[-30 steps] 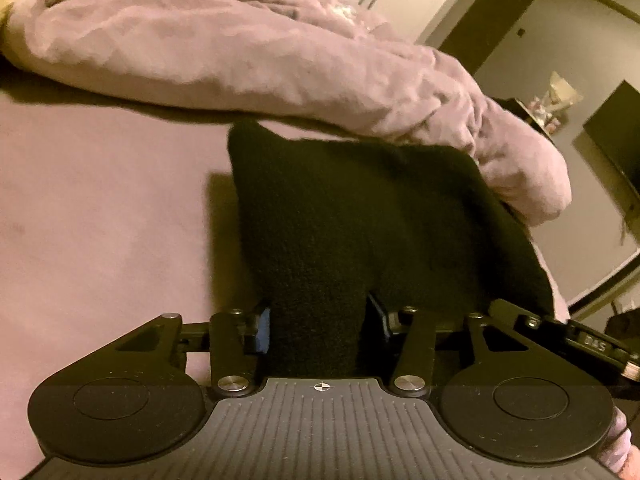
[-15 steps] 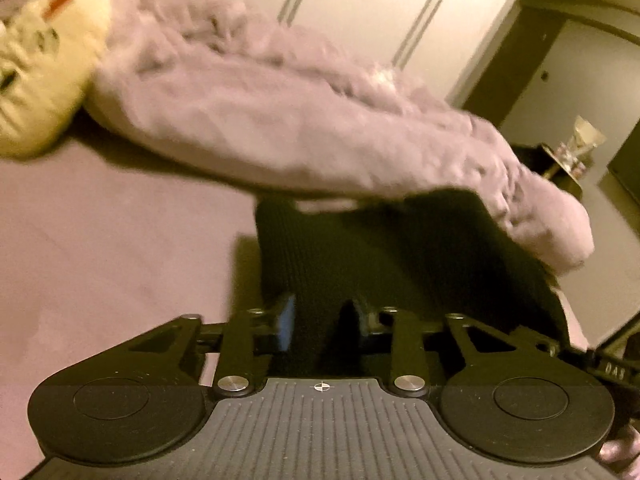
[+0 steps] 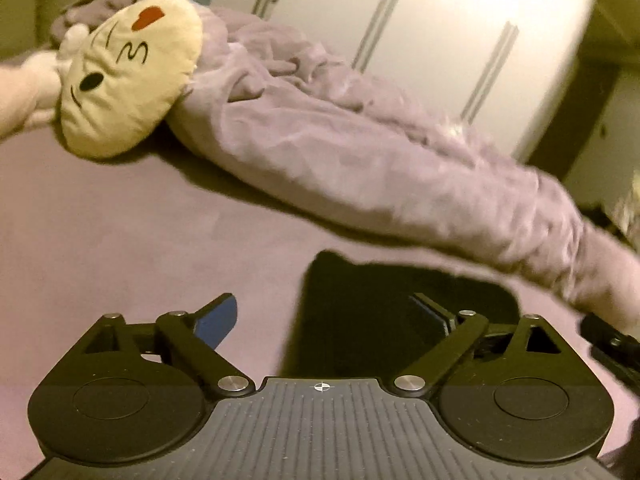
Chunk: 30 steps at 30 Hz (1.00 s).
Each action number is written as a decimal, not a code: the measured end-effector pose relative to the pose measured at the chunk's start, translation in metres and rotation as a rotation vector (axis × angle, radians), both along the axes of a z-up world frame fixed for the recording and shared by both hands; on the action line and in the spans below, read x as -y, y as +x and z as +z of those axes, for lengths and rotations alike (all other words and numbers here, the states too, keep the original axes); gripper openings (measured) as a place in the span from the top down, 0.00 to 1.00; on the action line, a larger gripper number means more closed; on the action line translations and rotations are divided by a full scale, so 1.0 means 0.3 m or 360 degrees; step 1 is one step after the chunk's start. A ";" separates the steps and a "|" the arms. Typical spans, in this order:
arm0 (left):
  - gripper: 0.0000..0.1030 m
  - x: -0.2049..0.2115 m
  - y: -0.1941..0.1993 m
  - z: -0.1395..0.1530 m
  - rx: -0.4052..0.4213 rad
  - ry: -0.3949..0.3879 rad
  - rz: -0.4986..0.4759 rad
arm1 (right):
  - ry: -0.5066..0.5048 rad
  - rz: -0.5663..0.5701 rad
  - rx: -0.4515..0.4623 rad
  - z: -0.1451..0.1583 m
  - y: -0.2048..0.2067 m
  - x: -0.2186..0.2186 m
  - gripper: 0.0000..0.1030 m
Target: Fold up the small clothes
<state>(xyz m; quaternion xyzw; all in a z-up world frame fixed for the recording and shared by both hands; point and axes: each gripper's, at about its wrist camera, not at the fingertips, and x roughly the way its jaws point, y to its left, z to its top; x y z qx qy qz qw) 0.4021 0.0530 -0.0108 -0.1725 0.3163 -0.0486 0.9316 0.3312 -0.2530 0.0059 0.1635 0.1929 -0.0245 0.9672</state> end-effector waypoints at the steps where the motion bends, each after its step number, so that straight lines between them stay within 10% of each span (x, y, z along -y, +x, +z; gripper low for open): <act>1: 0.06 0.027 0.019 -0.008 0.0020 -0.0024 0.0044 | 0.0014 -0.0020 0.0040 -0.003 0.033 -0.018 0.06; 9: 0.04 0.204 0.081 -0.197 0.0005 0.0181 0.0011 | -0.0441 -0.0242 -0.0017 -0.206 0.140 -0.056 0.05; 30: 0.00 0.203 0.049 -0.284 -0.0045 0.0121 0.0081 | -0.0498 -0.0439 -0.0335 -0.304 0.218 -0.005 0.04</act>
